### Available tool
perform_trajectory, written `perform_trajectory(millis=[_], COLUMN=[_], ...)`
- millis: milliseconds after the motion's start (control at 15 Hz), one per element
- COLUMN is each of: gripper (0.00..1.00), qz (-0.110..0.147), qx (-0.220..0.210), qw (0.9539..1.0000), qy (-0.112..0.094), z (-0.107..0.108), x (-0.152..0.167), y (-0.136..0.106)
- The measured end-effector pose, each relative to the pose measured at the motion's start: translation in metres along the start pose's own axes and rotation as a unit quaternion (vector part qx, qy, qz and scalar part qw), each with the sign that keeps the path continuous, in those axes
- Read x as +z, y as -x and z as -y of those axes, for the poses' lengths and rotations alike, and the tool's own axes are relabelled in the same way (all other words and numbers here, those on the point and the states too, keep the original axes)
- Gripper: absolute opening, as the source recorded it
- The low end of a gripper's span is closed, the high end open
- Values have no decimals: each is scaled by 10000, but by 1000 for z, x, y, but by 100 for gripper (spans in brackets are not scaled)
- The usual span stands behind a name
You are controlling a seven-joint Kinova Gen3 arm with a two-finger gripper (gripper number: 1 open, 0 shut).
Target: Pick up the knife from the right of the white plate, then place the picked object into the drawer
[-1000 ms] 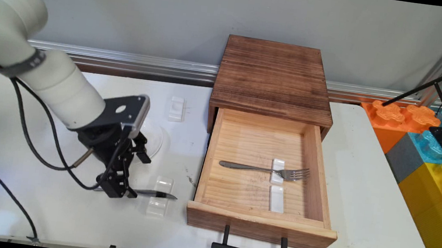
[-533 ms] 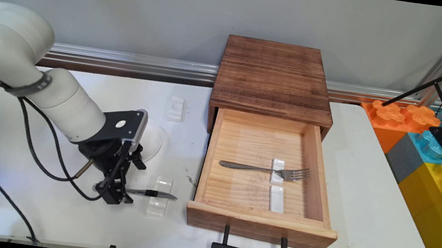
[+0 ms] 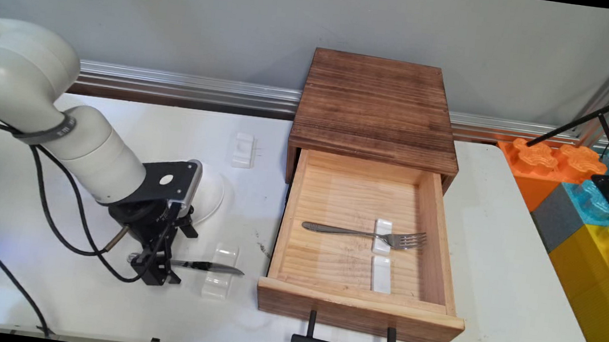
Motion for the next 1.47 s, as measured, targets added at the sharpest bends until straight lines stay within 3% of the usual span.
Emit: perform_trajectory(millis=[933, 1000, 1467], gripper=[100, 0, 0], qz=[-50, -56, -68], qx=[-16, -2, 45], qw=[10000, 10000, 10000], qy=[-16, -16, 30], z=[3, 3, 6], x=[19, 20, 12], y=[6, 6, 7])
